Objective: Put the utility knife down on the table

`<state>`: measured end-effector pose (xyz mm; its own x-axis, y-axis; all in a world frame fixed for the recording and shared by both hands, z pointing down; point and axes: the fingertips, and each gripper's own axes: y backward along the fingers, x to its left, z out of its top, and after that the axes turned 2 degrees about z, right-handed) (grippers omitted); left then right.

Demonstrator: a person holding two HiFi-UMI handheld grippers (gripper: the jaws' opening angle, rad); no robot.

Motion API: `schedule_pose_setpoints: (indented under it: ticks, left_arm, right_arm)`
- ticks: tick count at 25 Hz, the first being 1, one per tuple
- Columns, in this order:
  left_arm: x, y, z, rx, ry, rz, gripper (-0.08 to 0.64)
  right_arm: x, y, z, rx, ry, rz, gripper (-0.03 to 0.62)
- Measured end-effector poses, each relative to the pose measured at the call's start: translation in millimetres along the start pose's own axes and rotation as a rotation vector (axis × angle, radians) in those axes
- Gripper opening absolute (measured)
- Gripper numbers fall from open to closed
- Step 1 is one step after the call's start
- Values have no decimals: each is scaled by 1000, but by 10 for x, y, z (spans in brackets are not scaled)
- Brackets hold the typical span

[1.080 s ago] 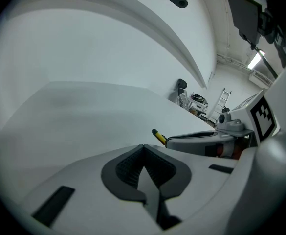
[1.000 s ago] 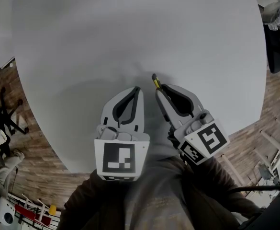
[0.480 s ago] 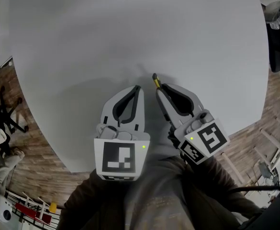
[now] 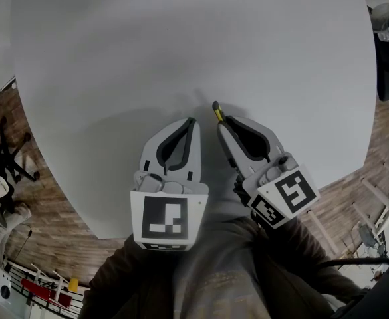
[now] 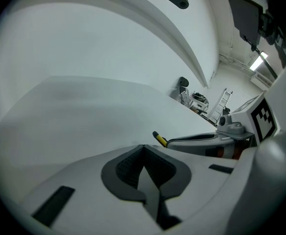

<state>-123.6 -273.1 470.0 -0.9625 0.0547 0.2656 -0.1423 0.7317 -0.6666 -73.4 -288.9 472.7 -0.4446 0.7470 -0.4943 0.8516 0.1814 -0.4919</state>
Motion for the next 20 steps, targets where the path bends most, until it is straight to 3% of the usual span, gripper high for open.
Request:
schedule_pose_setpoints:
  ticks: [20]
  left_arm:
    - [-33, 44, 45, -8, -3, 11, 3]
  right_arm:
    - [31, 13, 25, -1, 9, 8, 60]
